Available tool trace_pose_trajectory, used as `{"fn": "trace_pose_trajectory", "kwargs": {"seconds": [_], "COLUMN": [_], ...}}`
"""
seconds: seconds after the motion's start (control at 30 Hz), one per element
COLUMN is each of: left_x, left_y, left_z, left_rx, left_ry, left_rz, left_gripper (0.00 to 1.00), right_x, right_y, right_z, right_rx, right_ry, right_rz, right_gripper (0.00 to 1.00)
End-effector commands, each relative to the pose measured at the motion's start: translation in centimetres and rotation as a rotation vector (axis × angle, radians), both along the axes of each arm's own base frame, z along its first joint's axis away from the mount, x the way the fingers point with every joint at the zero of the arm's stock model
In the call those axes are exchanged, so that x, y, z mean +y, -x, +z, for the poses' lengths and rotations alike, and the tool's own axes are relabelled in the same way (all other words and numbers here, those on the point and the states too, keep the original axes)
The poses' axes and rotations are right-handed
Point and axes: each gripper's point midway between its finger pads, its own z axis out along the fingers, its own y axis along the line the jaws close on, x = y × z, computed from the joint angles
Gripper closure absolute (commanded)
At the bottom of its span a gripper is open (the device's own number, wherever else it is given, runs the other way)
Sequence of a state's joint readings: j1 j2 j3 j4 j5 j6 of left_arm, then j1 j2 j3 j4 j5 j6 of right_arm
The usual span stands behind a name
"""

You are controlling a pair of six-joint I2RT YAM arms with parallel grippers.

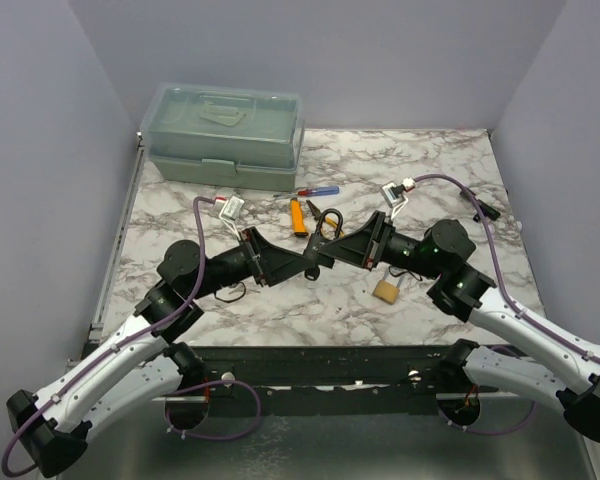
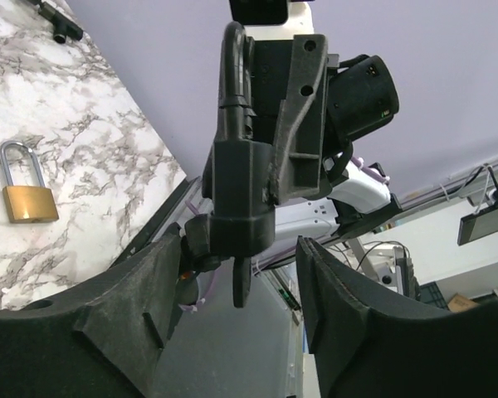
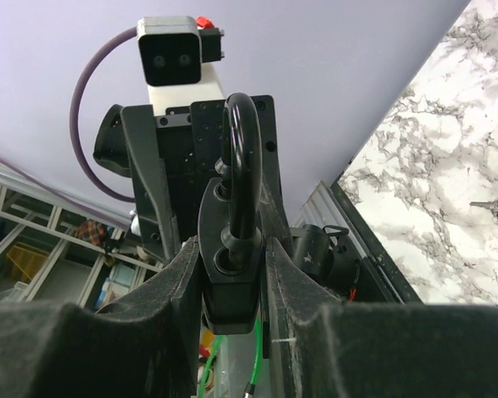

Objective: Unlock with the key

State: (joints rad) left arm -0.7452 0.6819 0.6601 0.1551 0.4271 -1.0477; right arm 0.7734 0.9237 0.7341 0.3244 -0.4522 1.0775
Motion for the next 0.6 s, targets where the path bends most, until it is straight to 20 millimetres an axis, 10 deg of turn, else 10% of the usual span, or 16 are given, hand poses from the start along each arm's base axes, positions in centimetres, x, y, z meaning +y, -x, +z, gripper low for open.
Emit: {"fn": "trace_pose_trajectory", "kwargs": {"seconds": [0.0, 0.57], "left_x": [-0.3, -1.5], "left_y": [-0.1, -0.3], "left_z": [1.4, 0.6], "left_rx": [-0.035, -0.020], "left_ry": [0.033, 0.031], "left_rz": [-0.019, -0.069], "left_gripper": [0.40, 0.51], "right_x": [-0.4, 0.1], "right_y": [1.6, 1.4], "right_z": [3.4, 3.0], "right_rx": [-0.086, -0.078], "right_ry": [-0.113, -0.114], "right_rz": [0.050, 0.067], "right_gripper": [1.00, 1.00]}}
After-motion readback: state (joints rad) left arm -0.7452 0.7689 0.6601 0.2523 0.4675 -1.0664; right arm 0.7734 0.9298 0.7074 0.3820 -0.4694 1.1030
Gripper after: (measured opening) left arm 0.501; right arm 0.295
